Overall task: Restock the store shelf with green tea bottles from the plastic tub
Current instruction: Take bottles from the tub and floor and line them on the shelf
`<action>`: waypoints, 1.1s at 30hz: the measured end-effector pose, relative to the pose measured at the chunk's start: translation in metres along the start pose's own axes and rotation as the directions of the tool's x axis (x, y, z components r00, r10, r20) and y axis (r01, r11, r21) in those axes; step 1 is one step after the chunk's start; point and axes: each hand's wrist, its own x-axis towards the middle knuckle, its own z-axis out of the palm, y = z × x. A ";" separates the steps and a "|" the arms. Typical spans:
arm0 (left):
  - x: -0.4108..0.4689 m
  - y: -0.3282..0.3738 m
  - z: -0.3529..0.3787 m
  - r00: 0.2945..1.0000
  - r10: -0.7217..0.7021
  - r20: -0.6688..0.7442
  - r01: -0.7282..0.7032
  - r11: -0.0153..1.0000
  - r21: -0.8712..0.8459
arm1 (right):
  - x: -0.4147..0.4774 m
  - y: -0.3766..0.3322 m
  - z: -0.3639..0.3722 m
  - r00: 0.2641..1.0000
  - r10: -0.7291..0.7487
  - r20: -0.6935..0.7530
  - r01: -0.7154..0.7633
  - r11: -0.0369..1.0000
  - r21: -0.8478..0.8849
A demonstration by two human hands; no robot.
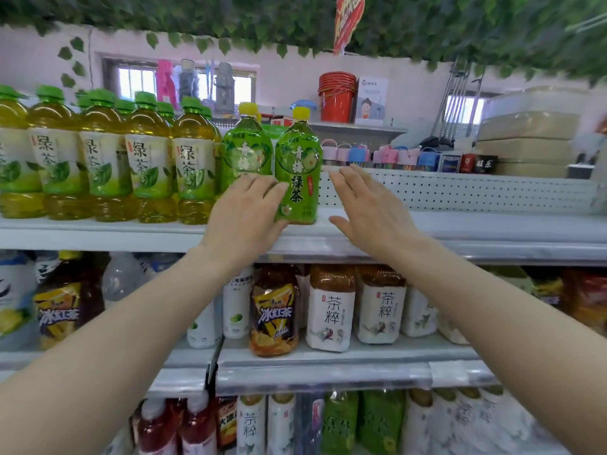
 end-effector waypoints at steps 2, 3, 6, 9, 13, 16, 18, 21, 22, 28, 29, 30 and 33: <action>-0.010 0.017 -0.004 0.999 0.049 -0.010 -0.049 0.998 -0.030 | -0.026 0.004 -0.007 1.000 0.026 0.007 -0.025 0.999 -0.033; -0.015 0.027 -0.005 0.998 0.068 -0.013 -0.068 0.996 -0.051 | -0.040 0.005 -0.011 0.999 0.042 0.006 -0.042 0.998 -0.043; -0.026 0.059 -0.006 0.991 0.131 -0.019 -0.132 0.985 -0.109 | -0.084 0.012 -0.016 0.995 0.090 0.036 -0.088 0.994 -0.066; -0.036 0.098 -0.001 0.983 0.181 0.011 -0.175 0.967 -0.185 | -0.133 0.023 -0.017 0.988 0.132 0.080 -0.123 0.987 -0.102; -0.052 0.161 0.009 0.967 0.253 0.027 -0.235 0.928 -0.290 | -0.206 0.044 -0.017 0.975 0.185 0.120 -0.166 0.974 -0.153; -0.061 0.217 0.018 0.948 0.318 0.023 -0.286 0.881 -0.376 | -0.267 0.068 -0.016 0.961 0.222 0.163 -0.192 0.964 -0.185; -0.065 0.258 0.024 0.935 0.353 0.043 -0.300 0.848 -0.438 | -0.310 0.087 -0.016 0.946 0.254 0.200 -0.215 0.956 -0.199; -0.069 0.325 0.034 0.920 0.386 0.069 -0.295 0.797 -0.527 | -0.378 0.121 -0.016 0.915 0.327 0.238 -0.277 0.936 -0.219; -0.069 0.349 0.037 0.916 0.394 0.079 -0.287 0.779 -0.557 | -0.401 0.133 -0.018 0.898 0.358 0.256 -0.306 0.926 -0.221; -0.082 0.513 0.051 0.874 0.457 0.162 -0.216 0.666 -0.714 | -0.541 0.207 -0.024 0.752 0.551 0.361 -0.486 0.835 -0.259; -0.085 0.541 0.053 0.866 0.469 0.174 -0.202 0.646 -0.736 | -0.564 0.218 -0.025 0.724 0.573 0.383 -0.505 0.819 -0.272; -0.087 0.568 0.054 0.858 0.478 0.187 -0.183 0.625 -0.759 | -0.586 0.229 -0.026 0.689 0.598 0.410 -0.527 0.801 -0.283; -0.094 0.648 0.059 0.831 0.508 0.225 -0.123 0.563 -0.817 | -0.650 0.260 -0.031 0.579 0.659 0.480 -0.598 0.744 -0.298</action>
